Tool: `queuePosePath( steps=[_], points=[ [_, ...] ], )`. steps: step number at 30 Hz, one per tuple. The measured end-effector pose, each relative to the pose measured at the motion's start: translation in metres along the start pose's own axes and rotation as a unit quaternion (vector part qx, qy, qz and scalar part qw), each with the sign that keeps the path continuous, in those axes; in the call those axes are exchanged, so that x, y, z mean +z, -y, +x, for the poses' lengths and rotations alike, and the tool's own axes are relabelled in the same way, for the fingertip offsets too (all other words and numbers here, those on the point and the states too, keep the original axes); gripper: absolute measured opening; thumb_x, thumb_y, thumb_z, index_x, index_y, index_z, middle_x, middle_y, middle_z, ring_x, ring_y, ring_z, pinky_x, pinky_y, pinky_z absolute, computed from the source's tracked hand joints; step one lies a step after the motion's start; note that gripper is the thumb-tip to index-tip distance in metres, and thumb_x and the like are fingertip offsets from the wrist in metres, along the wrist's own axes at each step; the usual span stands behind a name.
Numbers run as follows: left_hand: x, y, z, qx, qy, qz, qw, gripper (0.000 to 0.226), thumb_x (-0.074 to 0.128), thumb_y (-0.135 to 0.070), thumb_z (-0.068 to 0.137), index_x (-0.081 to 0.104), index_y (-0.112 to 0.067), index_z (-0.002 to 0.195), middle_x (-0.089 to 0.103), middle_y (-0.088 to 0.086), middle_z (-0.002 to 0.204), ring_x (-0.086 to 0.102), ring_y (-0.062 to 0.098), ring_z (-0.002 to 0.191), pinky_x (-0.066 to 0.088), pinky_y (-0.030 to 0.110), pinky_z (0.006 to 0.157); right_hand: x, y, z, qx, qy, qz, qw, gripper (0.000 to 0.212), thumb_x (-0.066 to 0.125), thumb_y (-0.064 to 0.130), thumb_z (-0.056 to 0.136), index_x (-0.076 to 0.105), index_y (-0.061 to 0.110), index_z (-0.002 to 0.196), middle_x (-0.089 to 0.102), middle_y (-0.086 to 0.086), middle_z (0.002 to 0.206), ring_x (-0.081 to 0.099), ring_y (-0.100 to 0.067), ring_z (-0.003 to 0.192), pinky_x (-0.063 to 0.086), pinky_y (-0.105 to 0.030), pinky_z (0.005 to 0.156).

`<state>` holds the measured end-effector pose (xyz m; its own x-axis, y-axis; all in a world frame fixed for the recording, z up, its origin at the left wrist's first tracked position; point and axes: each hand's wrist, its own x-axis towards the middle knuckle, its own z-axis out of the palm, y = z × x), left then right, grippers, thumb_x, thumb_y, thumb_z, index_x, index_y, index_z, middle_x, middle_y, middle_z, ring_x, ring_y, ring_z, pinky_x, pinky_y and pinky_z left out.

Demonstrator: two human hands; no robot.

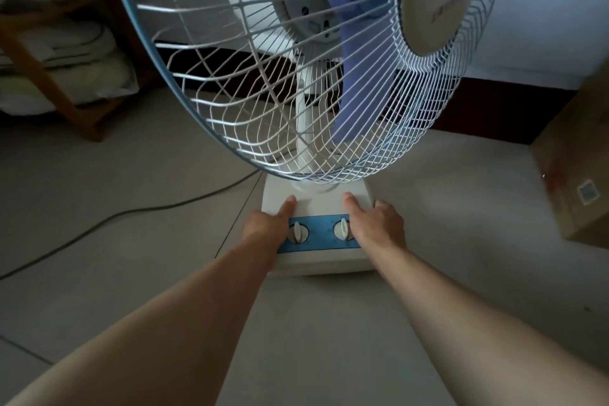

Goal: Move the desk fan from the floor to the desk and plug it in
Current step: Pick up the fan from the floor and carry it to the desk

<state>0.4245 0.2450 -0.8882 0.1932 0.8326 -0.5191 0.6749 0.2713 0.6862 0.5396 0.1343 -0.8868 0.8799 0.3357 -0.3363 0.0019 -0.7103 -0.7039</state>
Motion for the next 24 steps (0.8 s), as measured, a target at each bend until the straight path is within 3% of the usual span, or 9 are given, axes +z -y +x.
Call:
queuePosePath(
  steps=[4, 9, 12, 14, 16, 19, 24],
  points=[
    [-0.002, 0.005, -0.002, 0.007, -0.018, 0.008, 1.000, 0.072, 0.055, -0.064, 0.078, 0.053, -0.005, 0.119, 0.061, 0.012, 0.100, 0.058, 0.029, 0.090, 0.047, 0.034, 0.074, 0.001, -0.001, -0.009, -0.002, -0.020, 0.011, 1.000, 0.063, 0.049, 0.064, 0.077, 0.061, 0.008, 0.101, 0.064, -0.013, 0.109, 0.060, -0.033, 0.096, 0.049, -0.038, 0.083],
    [-0.009, 0.002, -0.006, 0.024, -0.031, -0.027, 0.999, 0.067, 0.059, -0.060, 0.077, 0.056, -0.008, 0.118, 0.063, 0.009, 0.099, 0.057, 0.024, 0.080, 0.046, 0.031, 0.067, -0.002, 0.004, -0.018, -0.005, -0.031, 0.014, 0.999, 0.060, 0.048, 0.064, 0.078, 0.059, 0.010, 0.102, 0.063, -0.013, 0.110, 0.059, -0.033, 0.098, 0.047, -0.037, 0.082],
    [-0.015, -0.006, -0.016, 0.025, -0.032, -0.050, 0.998, 0.058, 0.062, -0.060, 0.076, 0.055, -0.010, 0.105, 0.056, 0.001, 0.076, 0.052, 0.015, 0.062, 0.037, 0.024, 0.049, -0.013, 0.012, -0.025, -0.006, -0.035, 0.015, 0.999, 0.061, 0.047, 0.064, 0.078, 0.059, 0.010, 0.103, 0.064, -0.012, 0.111, 0.060, -0.034, 0.099, 0.048, -0.037, 0.083],
    [-0.020, -0.015, -0.026, 0.021, -0.033, -0.062, 0.997, 0.052, 0.063, -0.060, 0.074, 0.052, -0.014, 0.095, 0.052, -0.001, 0.069, 0.050, 0.014, 0.058, 0.034, 0.024, 0.046, -0.027, 0.022, -0.032, -0.009, -0.045, 0.020, 0.999, 0.058, 0.048, 0.063, 0.077, 0.060, 0.011, 0.100, 0.064, -0.012, 0.109, 0.060, -0.034, 0.098, 0.050, -0.039, 0.084],
    [-0.028, -0.028, -0.041, 0.015, -0.025, -0.067, 0.997, 0.054, 0.064, -0.061, 0.072, 0.053, -0.013, 0.093, 0.056, 0.001, 0.071, 0.055, 0.018, 0.062, 0.041, 0.026, 0.051, -0.043, 0.034, -0.040, -0.012, -0.055, 0.020, 0.998, 0.057, 0.048, 0.063, 0.077, 0.061, 0.012, 0.100, 0.065, -0.012, 0.109, 0.060, -0.033, 0.098, 0.050, -0.038, 0.084],
    [-0.047, -0.051, -0.068, -0.008, -0.021, -0.065, 0.998, 0.065, 0.066, -0.063, 0.069, 0.058, -0.007, 0.100, 0.063, 0.009, 0.087, 0.062, 0.028, 0.080, 0.052, 0.034, 0.070, -0.070, 0.057, -0.058, -0.020, -0.054, 0.012, 0.998, 0.059, 0.048, 0.061, 0.077, 0.062, 0.010, 0.105, 0.064, -0.013, 0.113, 0.060, -0.033, 0.100, 0.049, -0.038, 0.084],
    [-0.100, -0.092, -0.120, 0.000, -0.033, -0.041, 0.999, 0.072, 0.065, -0.064, 0.070, 0.057, -0.008, 0.114, 0.063, 0.010, 0.097, 0.064, 0.032, 0.093, 0.054, 0.040, 0.086, -0.116, 0.108, -0.104, -0.014, -0.044, 0.013, 0.999, 0.060, 0.050, 0.061, 0.078, 0.061, 0.009, 0.104, 0.063, -0.013, 0.113, 0.060, -0.034, 0.100, 0.049, -0.039, 0.086]
  ],
)
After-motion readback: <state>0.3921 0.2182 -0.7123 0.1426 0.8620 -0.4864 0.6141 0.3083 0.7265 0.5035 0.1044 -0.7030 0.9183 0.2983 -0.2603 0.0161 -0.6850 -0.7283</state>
